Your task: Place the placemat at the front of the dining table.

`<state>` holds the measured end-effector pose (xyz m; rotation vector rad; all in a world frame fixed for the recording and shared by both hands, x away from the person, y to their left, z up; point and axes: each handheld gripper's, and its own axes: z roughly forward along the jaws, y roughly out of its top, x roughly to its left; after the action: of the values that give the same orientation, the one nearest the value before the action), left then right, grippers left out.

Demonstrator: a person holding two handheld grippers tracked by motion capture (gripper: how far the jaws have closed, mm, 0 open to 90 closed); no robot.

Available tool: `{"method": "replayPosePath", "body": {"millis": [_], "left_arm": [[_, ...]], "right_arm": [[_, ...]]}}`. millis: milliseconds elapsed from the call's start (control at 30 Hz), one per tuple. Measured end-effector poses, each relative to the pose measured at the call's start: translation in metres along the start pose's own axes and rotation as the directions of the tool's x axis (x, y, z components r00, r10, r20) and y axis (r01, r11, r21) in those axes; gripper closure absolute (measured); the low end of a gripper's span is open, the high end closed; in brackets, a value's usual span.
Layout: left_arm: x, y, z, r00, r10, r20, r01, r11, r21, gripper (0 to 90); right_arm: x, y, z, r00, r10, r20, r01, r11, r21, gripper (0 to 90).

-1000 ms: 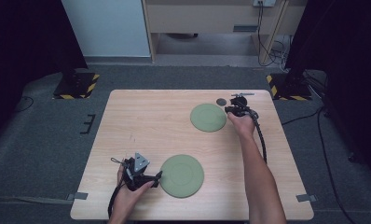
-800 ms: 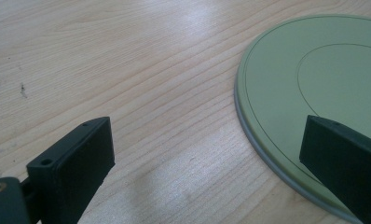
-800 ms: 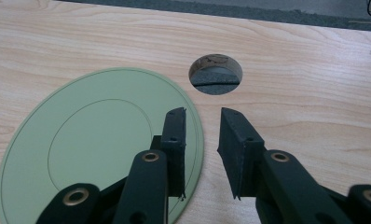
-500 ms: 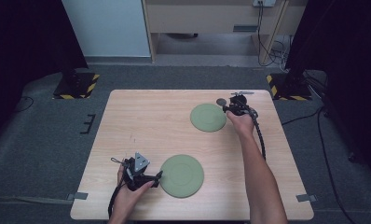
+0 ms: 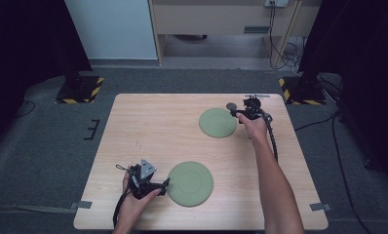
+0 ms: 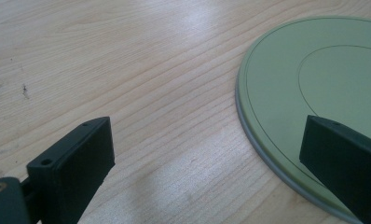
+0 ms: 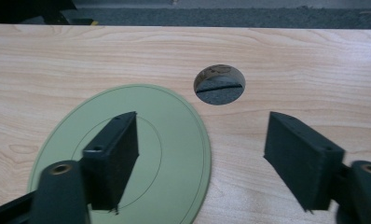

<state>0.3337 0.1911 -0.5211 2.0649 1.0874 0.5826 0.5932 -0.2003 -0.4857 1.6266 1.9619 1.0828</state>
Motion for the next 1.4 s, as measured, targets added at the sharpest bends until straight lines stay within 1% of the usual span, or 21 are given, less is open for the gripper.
{"method": "replayPosePath", "body": {"millis": [33,133,233,333,433,600,833,900,1133,1233,1300,1400], "left_arm": [[0.000,0.000,0.000,1.0000,0.000,0.000,0.000,1.0000,0.000,2.1],[0.000,0.000,-0.001,1.0000,-0.001,0.003,0.001,1.0000,0.000,2.1],[0.001,0.001,-0.001,1.0000,-0.001,0.002,0.001,1.0000,-0.003,2.1],[0.001,0.001,-0.002,1.0000,-0.001,0.002,0.001,1.0000,-0.003,2.1],[0.002,0.000,-0.002,1.0000,-0.003,0.002,0.003,1.0000,-0.004,2.1],[0.003,0.000,-0.003,0.9999,-0.011,-0.001,0.011,0.9999,-0.005,2.1],[0.002,0.001,-0.003,1.0000,-0.009,0.001,0.009,0.9999,-0.010,2.0],[0.003,0.001,-0.004,1.0000,-0.009,-0.001,0.009,0.9999,-0.012,2.0],[0.006,0.000,-0.004,0.9999,-0.016,-0.004,0.016,0.9998,-0.009,1.9],[0.008,-0.001,-0.004,0.9998,-0.018,-0.007,0.018,0.9998,-0.009,1.9],[0.008,-0.001,-0.005,0.9998,-0.016,-0.010,0.016,0.9998,-0.007,1.9],[0.008,-0.002,-0.005,0.9998,-0.013,-0.013,0.013,0.9999,-0.003,1.9]], "right_arm": [[0.000,0.000,0.000,1.0000,0.007,0.002,-0.007,1.000,0.000,18.5],[0.000,0.001,-0.002,1.0000,0.000,0.004,0.000,1.000,-0.002,13.2],[0.001,0.003,-0.007,1.0000,-0.001,0.005,0.001,1.000,-0.023,11.1],[0.001,0.005,-0.012,0.9999,-0.012,0.001,0.013,0.999,-0.046,9.9],[0.002,0.007,-0.018,0.9995,-0.032,0.006,0.032,0.998,-0.056,9.3],[0.006,0.009,-0.029,0.9983,-0.058,0.004,0.058,0.997,-0.051,8.0],[0.013,0.013,-0.043,0.9962,-0.083,-0.026,0.081,0.994,-0.078,7.2],[0.015,0.014,-0.046,0.9962,-0.079,-0.038,0.075,0.994,-0.085,6.9],[0.018,0.010,-0.053,0.9952,-0.090,-0.038,0.087,0.992,-0.090,6.8],[0.019,0.006,-0.058,0.9937,-0.102,-0.045,0.098,0.991,-0.092,6.3],[0.019,0.004,-0.062,0.9937,-0.102,-0.047,0.097,0.991,-0.093,6.2],[0.017,0.002,-0.069,0.9936,-0.101,-0.051,0.095,0.989,-0.109,6.1]]}}
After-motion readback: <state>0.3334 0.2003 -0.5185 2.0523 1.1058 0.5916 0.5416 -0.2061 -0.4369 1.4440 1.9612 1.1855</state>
